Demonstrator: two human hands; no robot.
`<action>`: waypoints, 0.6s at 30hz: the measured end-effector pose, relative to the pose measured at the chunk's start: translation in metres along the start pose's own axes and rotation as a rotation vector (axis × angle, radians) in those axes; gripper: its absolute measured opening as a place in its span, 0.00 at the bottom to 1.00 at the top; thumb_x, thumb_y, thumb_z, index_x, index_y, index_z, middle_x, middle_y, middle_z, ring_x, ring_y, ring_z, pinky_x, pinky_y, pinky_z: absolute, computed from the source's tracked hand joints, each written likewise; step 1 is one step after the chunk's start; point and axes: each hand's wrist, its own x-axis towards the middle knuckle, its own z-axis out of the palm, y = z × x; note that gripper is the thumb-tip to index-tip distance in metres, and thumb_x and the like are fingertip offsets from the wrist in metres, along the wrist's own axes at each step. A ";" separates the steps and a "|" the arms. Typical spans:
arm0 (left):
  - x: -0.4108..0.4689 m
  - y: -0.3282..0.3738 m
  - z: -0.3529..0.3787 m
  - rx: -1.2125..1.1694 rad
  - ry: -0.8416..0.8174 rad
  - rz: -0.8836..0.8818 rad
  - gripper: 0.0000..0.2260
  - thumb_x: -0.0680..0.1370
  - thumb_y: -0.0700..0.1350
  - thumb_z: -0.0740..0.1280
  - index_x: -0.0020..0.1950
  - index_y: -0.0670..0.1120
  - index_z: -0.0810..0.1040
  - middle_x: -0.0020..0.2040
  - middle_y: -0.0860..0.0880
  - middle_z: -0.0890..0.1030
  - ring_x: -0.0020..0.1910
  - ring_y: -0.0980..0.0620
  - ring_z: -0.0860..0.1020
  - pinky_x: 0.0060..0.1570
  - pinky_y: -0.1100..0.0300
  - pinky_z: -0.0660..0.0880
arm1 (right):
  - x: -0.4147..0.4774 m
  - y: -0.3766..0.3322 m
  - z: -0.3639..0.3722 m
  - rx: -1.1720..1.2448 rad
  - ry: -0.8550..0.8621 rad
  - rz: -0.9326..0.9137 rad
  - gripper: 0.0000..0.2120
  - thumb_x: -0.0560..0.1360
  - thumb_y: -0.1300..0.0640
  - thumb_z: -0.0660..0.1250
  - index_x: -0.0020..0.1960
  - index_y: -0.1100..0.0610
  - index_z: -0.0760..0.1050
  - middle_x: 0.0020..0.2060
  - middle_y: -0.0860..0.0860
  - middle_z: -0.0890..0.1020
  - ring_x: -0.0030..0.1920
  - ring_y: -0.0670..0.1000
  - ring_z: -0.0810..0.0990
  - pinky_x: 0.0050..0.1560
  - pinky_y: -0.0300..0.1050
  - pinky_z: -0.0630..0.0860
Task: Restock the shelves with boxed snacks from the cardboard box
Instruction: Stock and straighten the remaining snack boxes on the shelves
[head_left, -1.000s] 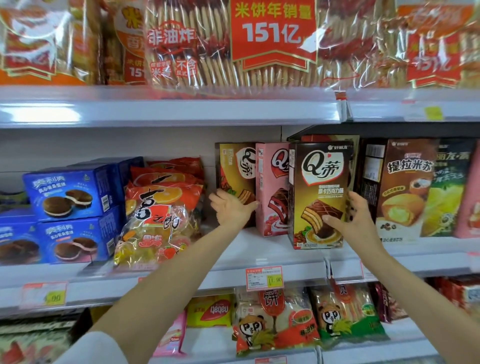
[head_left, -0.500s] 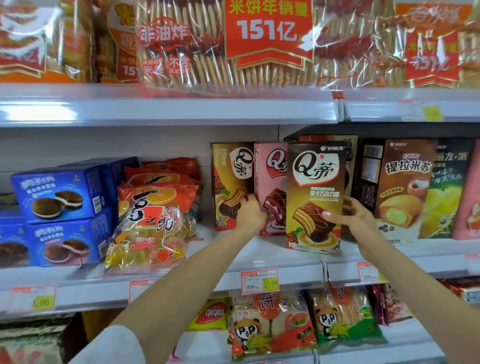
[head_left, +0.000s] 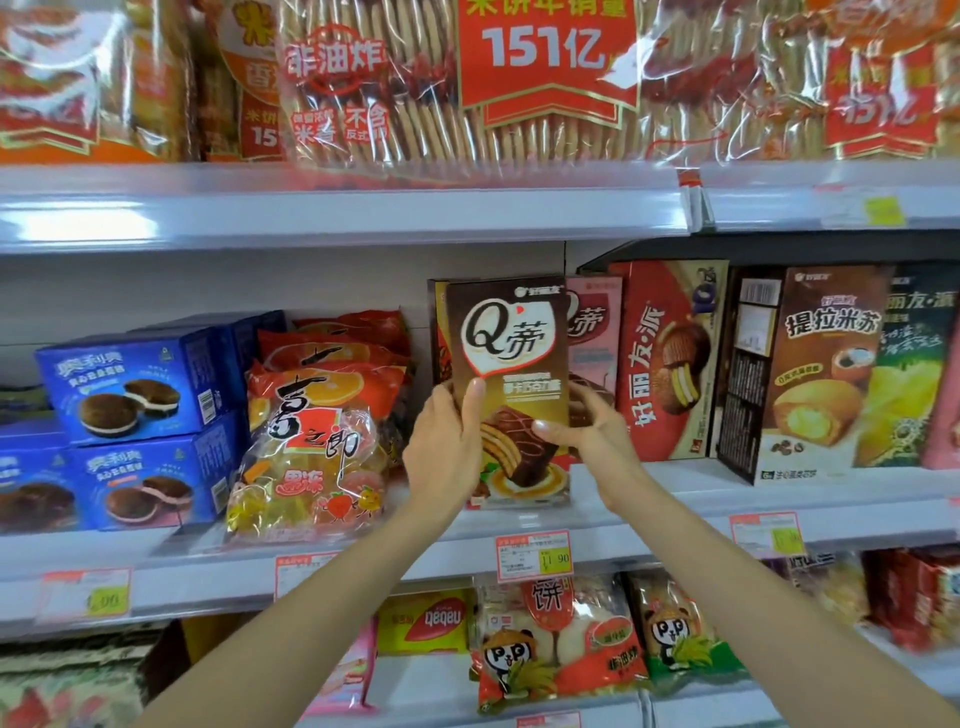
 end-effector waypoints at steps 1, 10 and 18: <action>0.002 -0.005 -0.004 0.058 -0.014 -0.006 0.28 0.76 0.66 0.51 0.64 0.46 0.67 0.60 0.47 0.75 0.59 0.46 0.74 0.52 0.52 0.69 | 0.000 0.003 0.009 -0.063 0.000 -0.021 0.29 0.68 0.62 0.75 0.66 0.53 0.70 0.53 0.49 0.80 0.55 0.49 0.78 0.55 0.44 0.74; 0.015 -0.015 0.006 0.334 -0.039 -0.078 0.45 0.69 0.58 0.73 0.74 0.42 0.50 0.67 0.40 0.68 0.61 0.40 0.73 0.51 0.48 0.72 | 0.008 0.015 0.027 -0.822 0.054 -0.184 0.23 0.71 0.51 0.71 0.63 0.54 0.69 0.56 0.53 0.78 0.55 0.55 0.76 0.49 0.45 0.71; 0.044 -0.031 0.009 0.162 -0.196 -0.267 0.40 0.69 0.54 0.74 0.71 0.39 0.57 0.65 0.40 0.73 0.63 0.39 0.72 0.60 0.47 0.71 | 0.005 0.019 -0.003 -0.989 0.060 -0.167 0.24 0.74 0.52 0.68 0.67 0.53 0.64 0.59 0.56 0.74 0.57 0.60 0.74 0.49 0.48 0.71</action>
